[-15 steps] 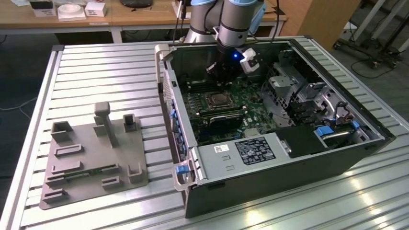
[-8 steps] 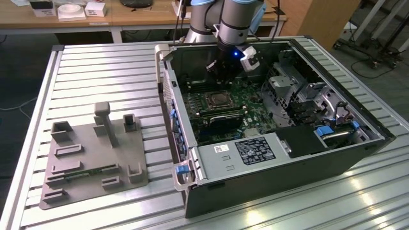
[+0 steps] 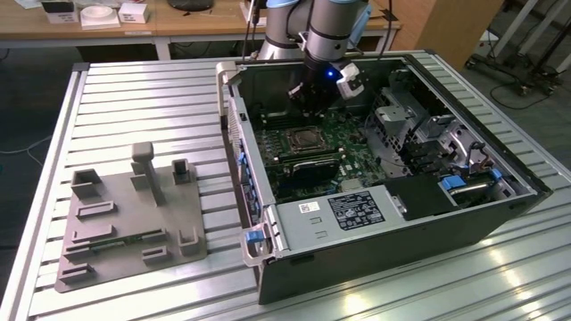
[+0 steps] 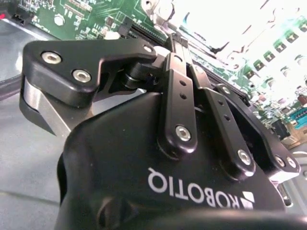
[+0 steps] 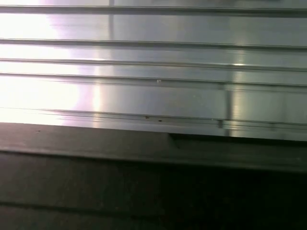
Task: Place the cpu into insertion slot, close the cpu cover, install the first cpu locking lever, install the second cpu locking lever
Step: 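Install the first cpu locking lever, then install the second cpu locking lever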
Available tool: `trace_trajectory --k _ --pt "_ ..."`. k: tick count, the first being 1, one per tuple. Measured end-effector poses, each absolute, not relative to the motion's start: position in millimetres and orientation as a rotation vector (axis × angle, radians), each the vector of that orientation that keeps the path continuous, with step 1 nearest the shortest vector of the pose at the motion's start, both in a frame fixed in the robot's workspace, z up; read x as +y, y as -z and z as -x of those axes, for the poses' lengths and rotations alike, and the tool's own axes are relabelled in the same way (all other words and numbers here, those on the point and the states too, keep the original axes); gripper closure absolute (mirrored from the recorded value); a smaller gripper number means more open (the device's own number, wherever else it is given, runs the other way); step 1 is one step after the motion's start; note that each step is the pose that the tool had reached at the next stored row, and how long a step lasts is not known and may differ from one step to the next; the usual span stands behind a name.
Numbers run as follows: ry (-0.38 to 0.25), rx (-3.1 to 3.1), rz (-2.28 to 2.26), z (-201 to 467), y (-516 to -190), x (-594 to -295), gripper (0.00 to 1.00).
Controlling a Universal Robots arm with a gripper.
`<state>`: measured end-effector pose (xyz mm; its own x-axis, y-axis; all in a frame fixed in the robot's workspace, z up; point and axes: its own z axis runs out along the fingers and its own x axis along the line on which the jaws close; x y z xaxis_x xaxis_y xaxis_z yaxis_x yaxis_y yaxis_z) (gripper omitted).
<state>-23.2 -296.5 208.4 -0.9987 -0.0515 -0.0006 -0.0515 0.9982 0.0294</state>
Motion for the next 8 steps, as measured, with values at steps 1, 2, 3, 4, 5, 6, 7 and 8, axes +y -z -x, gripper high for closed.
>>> trace_trajectory --k 1,2,3,4,5,6,7,8 --pt "0.046 -3.140 -0.081 23.2 -208.4 -297.7 0.90" --pt "0.046 -3.140 -0.080 23.2 -208.4 -298.7 0.90" --pt "0.046 -3.140 -0.080 23.2 -208.3 -299.1 0.90" --pt "0.046 -3.140 -0.080 23.2 -208.3 -299.1 0.90" --pt "0.046 -3.140 -0.080 23.2 -208.3 -299.1 0.90" --pt "0.047 -3.140 -0.080 23.2 -208.4 -299.1 0.90" --pt "0.047 -3.140 -0.080 23.2 -208.4 -299.1 0.90" --pt "0.047 -3.140 -0.080 23.2 -208.4 -299.1 0.90"
